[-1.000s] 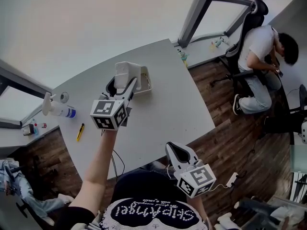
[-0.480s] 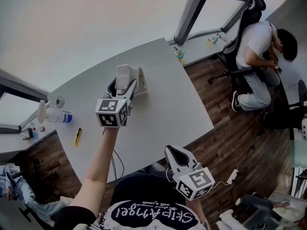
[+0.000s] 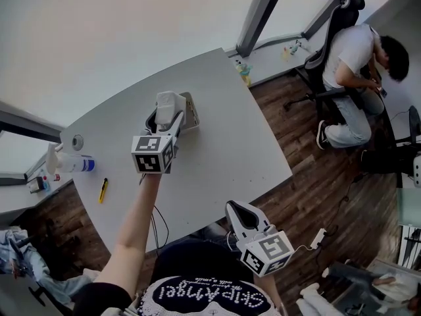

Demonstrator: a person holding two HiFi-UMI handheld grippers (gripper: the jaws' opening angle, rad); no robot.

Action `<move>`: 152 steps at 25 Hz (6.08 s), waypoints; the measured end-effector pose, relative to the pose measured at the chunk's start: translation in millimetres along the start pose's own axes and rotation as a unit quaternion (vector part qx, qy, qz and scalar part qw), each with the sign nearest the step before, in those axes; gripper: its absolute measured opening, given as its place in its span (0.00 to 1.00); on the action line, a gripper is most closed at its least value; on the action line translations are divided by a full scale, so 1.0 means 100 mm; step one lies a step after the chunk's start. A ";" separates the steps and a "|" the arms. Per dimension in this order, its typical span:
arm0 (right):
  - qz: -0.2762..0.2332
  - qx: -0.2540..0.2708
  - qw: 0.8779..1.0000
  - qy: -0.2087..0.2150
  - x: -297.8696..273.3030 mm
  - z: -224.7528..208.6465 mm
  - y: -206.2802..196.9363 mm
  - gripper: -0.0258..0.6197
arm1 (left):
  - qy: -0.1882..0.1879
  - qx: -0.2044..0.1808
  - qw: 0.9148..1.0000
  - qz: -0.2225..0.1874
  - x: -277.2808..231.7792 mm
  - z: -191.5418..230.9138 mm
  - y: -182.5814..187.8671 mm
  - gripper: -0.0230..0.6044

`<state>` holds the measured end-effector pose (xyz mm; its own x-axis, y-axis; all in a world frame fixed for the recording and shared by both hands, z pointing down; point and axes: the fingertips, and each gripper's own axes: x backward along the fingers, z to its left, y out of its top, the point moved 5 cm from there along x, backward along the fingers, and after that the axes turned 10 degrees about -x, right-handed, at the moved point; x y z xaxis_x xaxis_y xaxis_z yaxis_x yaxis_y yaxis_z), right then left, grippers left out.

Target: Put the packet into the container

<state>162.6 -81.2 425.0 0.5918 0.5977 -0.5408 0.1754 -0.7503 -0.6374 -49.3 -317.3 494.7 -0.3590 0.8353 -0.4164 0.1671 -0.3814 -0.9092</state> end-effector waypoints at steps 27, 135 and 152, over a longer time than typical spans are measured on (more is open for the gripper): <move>0.005 -0.018 1.000 -0.022 0.06 -0.19 0.02 0.07 | 0.016 -0.048 0.992 0.114 -0.28 -0.07 -0.36 0.50; -0.007 0.077 0.993 0.085 0.02 0.35 0.05 0.06 | 0.097 -0.090 0.978 -0.162 1.83 -0.25 1.10 0.05; 0.023 0.122 0.983 0.134 -0.26 0.62 0.03 0.06 | 0.139 -0.077 0.969 -0.190 2.49 -0.44 0.94 0.05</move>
<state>99.1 -81.6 403.3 0.7871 0.4440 -0.4282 -0.0309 -0.6649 -0.7463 -82.3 -127.4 305.5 -0.1643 0.9863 -0.0156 0.2141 0.0202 -0.9766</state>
